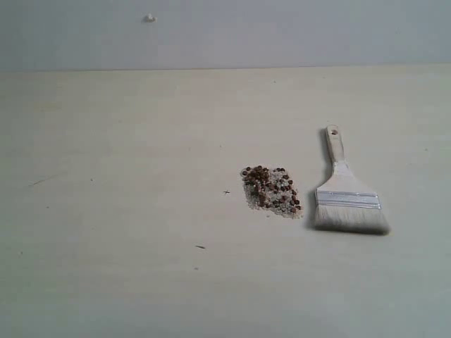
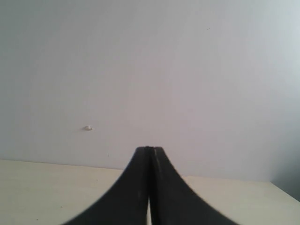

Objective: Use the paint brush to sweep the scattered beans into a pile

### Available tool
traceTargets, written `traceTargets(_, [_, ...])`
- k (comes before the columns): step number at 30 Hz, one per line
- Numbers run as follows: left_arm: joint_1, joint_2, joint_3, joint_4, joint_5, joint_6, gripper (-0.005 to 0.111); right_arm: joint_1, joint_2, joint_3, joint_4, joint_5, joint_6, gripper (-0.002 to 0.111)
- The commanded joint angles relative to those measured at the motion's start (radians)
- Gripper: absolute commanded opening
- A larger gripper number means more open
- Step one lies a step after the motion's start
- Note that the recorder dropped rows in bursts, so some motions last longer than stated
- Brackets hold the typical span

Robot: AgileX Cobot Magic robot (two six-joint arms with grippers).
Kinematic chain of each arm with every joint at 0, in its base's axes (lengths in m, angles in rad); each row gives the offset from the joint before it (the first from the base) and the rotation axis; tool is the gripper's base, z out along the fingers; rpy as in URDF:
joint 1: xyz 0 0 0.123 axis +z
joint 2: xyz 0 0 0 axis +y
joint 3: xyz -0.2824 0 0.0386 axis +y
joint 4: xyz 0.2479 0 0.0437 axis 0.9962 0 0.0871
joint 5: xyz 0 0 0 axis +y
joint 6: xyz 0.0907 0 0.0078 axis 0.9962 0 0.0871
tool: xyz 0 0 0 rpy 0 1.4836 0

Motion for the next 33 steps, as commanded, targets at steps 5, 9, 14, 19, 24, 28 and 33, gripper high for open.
traceTargets(5, [0.001, 0.002, 0.001, -0.249, -0.004, -0.061, 0.0, -0.004, -0.004, 0.004, -0.005, -0.003, 0.006, 0.0])
traceTargets(9, [0.001, 0.002, 0.001, -0.308, 0.006, -0.059, 0.0, -0.004, -0.004, 0.004, -0.005, -0.003, 0.006, 0.0])
traceTargets(14, [0.001, 0.002, 0.022, -0.331, 0.02, 0.139, 0.0, -0.004, -0.004, 0.004, -0.005, -0.003, 0.006, 0.0])
traceTargets(19, [0.001, 0.002, 0.099, -0.866, 0.046, 0.936, 0.0, -0.004, -0.004, 0.004, -0.003, -0.003, 0.0, 0.0])
traceTargets(24, [0.001, 0.002, 0.137, -0.978, 0.097, 1.305, 0.0, -0.004, -0.004, 0.004, -0.003, -0.003, 0.0, 0.0])
traceTargets(28, [0.001, 0.002, 0.137, -0.982, 0.214, 1.299, 0.0, -0.004, -0.004, 0.004, -0.003, -0.001, 0.0, 0.0])
traceTargets(33, [0.001, 0.002, 0.137, -1.064, 0.265, 1.33, 0.0, -0.004, -0.004, 0.004, -0.003, -0.001, 0.0, 0.0])
